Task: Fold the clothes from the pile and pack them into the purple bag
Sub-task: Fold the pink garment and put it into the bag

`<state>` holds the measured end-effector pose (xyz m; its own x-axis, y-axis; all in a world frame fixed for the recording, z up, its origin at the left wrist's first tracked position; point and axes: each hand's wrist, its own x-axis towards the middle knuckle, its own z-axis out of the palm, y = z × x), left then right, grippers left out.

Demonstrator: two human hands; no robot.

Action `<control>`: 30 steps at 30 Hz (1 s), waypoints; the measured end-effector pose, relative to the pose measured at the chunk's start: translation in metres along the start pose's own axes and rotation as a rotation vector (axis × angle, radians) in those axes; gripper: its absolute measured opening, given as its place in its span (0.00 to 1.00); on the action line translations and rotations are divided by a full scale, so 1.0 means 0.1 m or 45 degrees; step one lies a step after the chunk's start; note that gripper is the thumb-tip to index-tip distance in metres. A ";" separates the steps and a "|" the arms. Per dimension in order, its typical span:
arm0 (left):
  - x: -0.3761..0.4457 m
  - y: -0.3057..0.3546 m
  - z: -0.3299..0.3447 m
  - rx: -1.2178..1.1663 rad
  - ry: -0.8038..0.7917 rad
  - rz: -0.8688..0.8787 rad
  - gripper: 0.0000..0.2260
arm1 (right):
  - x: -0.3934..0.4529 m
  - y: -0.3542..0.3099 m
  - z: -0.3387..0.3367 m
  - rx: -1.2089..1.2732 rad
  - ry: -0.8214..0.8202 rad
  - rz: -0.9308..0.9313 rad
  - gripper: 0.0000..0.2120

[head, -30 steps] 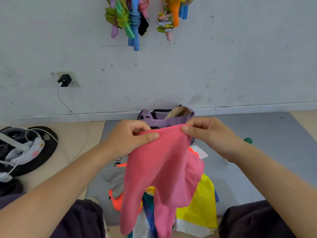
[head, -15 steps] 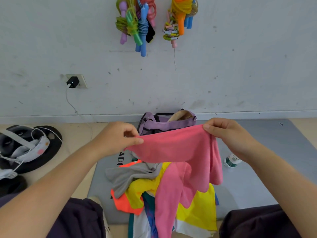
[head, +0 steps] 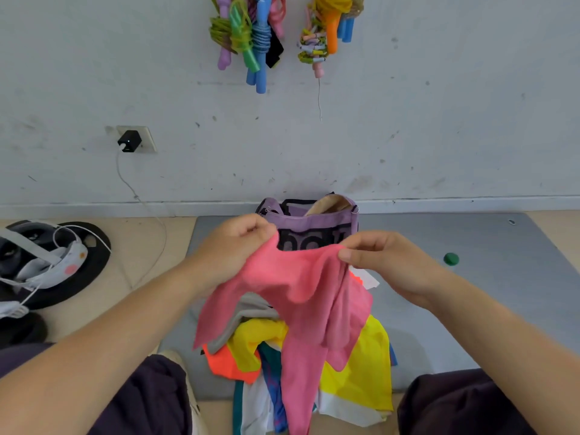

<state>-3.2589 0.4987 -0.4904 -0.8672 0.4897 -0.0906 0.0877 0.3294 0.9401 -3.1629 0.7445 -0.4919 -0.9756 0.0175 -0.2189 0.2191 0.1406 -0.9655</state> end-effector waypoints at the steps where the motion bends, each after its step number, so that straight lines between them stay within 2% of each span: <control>1: -0.03 0.02 0.06 0.092 -0.043 0.014 0.03 | -0.02 -0.02 0.05 0.018 -0.039 -0.008 0.06; 4: -0.11 0.04 0.22 0.194 -0.322 0.015 0.18 | -0.06 -0.09 0.17 0.104 -0.144 -0.021 0.08; 5: -0.14 0.04 0.28 0.206 -0.407 0.036 0.18 | -0.07 -0.11 0.20 0.116 -0.165 -0.035 0.08; 7: -0.15 0.05 0.35 0.238 -0.460 0.082 0.11 | -0.09 -0.13 0.25 0.132 -0.160 -0.056 0.10; 11: -0.15 0.11 0.29 0.021 -0.394 0.120 0.10 | -0.10 -0.13 0.29 0.221 -0.156 -0.040 0.13; 14: -0.15 0.18 0.20 -0.088 -0.372 0.165 0.10 | -0.11 -0.08 0.34 0.160 -0.220 -0.022 0.17; 16: -0.14 0.21 0.13 -0.098 -0.297 0.205 0.06 | -0.10 -0.05 0.37 0.055 -0.218 -0.009 0.14; 19: -0.10 0.24 -0.01 -0.164 -0.049 0.248 0.02 | -0.08 -0.02 0.33 -0.139 -0.132 -0.012 0.06; 22: -0.04 0.21 -0.10 -0.114 0.100 0.217 0.03 | -0.04 -0.04 0.27 -0.092 -0.106 -0.036 0.04; 23: -0.04 0.19 -0.10 -0.061 0.097 0.180 0.09 | -0.04 -0.04 0.26 -0.028 -0.138 -0.045 0.05; 25: -0.06 0.15 -0.05 0.056 -0.035 0.124 0.23 | -0.04 -0.04 0.28 0.101 -0.229 -0.047 0.10; 26: -0.09 0.15 0.00 0.070 -0.166 0.113 0.26 | -0.04 -0.04 0.29 0.158 -0.284 -0.039 0.13; 28: -0.15 0.16 0.10 0.030 -0.410 0.102 0.21 | -0.06 -0.06 0.32 0.231 -0.391 -0.023 0.15; 30: -0.16 0.17 0.15 0.119 -0.401 0.133 0.11 | -0.08 -0.07 0.33 0.220 -0.440 -0.024 0.13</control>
<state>-3.2362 0.5083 -0.4777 -0.6587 0.7450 -0.1057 0.2253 0.3294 0.9169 -3.1563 0.7107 -0.4882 -0.9238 -0.3220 -0.2070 0.2291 -0.0319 -0.9729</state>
